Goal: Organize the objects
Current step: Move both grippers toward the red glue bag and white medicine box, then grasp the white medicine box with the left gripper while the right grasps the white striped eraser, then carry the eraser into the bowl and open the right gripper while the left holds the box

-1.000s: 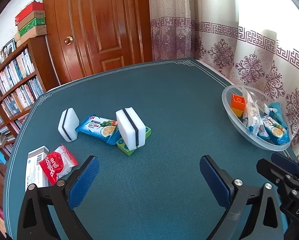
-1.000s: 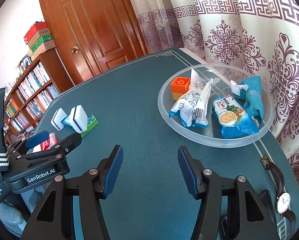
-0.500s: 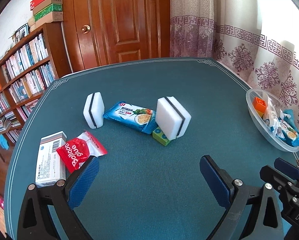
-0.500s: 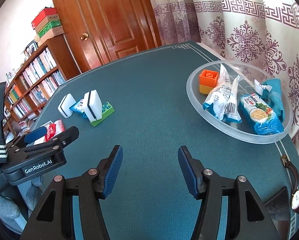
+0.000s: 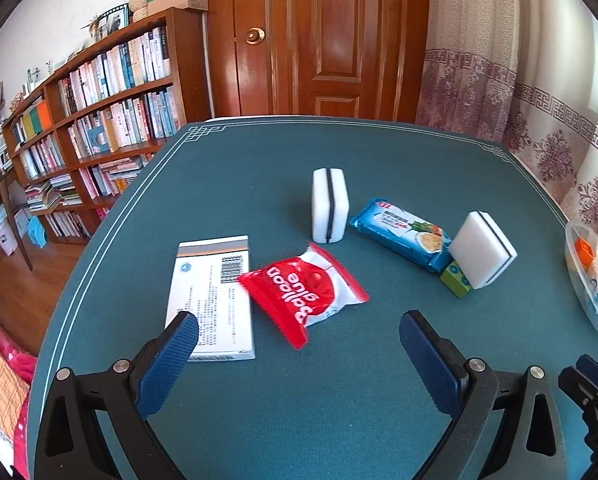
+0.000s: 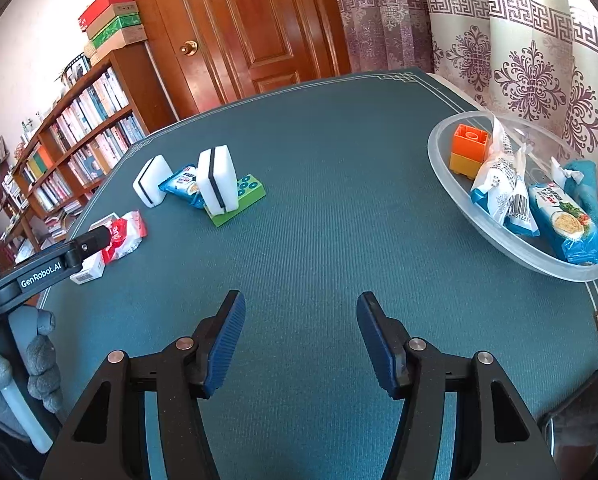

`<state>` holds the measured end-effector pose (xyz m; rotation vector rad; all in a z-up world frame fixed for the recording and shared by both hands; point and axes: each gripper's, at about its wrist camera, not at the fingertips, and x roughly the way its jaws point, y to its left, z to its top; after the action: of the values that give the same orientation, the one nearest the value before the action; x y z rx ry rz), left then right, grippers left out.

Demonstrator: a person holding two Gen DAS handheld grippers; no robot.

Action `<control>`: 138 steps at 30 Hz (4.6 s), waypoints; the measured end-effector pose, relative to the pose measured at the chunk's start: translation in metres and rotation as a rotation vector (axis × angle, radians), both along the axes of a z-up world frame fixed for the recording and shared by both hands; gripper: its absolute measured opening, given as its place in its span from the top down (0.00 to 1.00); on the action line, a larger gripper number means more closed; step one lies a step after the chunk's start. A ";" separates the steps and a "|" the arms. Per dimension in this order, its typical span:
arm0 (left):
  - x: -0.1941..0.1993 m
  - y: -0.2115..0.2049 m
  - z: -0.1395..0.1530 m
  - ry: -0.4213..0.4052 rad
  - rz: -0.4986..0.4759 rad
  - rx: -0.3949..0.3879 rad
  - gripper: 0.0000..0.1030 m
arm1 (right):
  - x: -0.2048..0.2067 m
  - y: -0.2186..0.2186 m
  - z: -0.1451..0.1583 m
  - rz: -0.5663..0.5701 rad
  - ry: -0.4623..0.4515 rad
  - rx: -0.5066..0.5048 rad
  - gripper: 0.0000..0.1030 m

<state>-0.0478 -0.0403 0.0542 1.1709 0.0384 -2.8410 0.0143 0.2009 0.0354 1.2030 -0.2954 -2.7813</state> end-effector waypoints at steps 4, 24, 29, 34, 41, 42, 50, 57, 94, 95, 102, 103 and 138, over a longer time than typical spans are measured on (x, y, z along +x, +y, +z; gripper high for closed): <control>-0.001 -0.023 -0.008 -0.018 0.059 0.006 0.01 | -0.002 -0.004 -0.002 0.010 -0.010 0.003 0.42; -0.028 -0.058 -0.035 -0.124 0.136 -0.044 0.01 | -0.023 -0.037 0.006 0.108 -0.003 0.034 0.42; -0.033 -0.065 -0.035 -0.118 0.146 -0.022 0.05 | -0.036 -0.049 0.010 0.137 0.009 0.033 0.42; -0.037 -0.068 -0.041 -0.126 0.125 0.020 0.20 | -0.049 -0.055 0.008 0.141 0.006 0.027 0.42; -0.030 -0.068 -0.038 -0.082 0.110 0.033 0.36 | -0.065 -0.059 0.013 0.140 0.024 0.012 0.42; -0.028 -0.069 -0.037 -0.073 0.112 0.034 0.36 | -0.068 -0.060 0.014 0.139 0.027 0.011 0.42; -0.019 -0.074 -0.028 0.000 0.149 0.056 0.36 | -0.093 -0.070 0.017 0.121 0.049 0.042 0.42; -0.018 -0.076 -0.030 -0.008 0.151 0.083 0.36 | -0.113 -0.078 0.016 0.124 0.053 0.061 0.48; 0.001 -0.054 -0.005 0.062 0.040 0.128 0.36 | -0.033 -0.007 0.026 0.000 0.080 0.009 0.73; 0.002 -0.052 -0.005 0.060 0.035 0.130 0.36 | -0.032 -0.003 0.027 -0.007 0.080 0.008 0.73; 0.006 -0.036 -0.005 0.037 0.000 0.156 0.36 | -0.020 0.025 0.035 -0.059 0.097 0.007 0.73; 0.006 -0.033 -0.005 0.035 -0.006 0.156 0.36 | -0.019 0.030 0.036 -0.066 0.100 0.009 0.73; 0.018 0.048 0.010 0.030 -0.196 0.116 0.36 | -0.081 0.195 0.045 -0.379 0.015 0.097 0.73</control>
<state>-0.0298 0.0077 0.0645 1.2171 0.0970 -3.0642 -0.0664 0.3961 0.0804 1.2627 -0.4327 -3.1573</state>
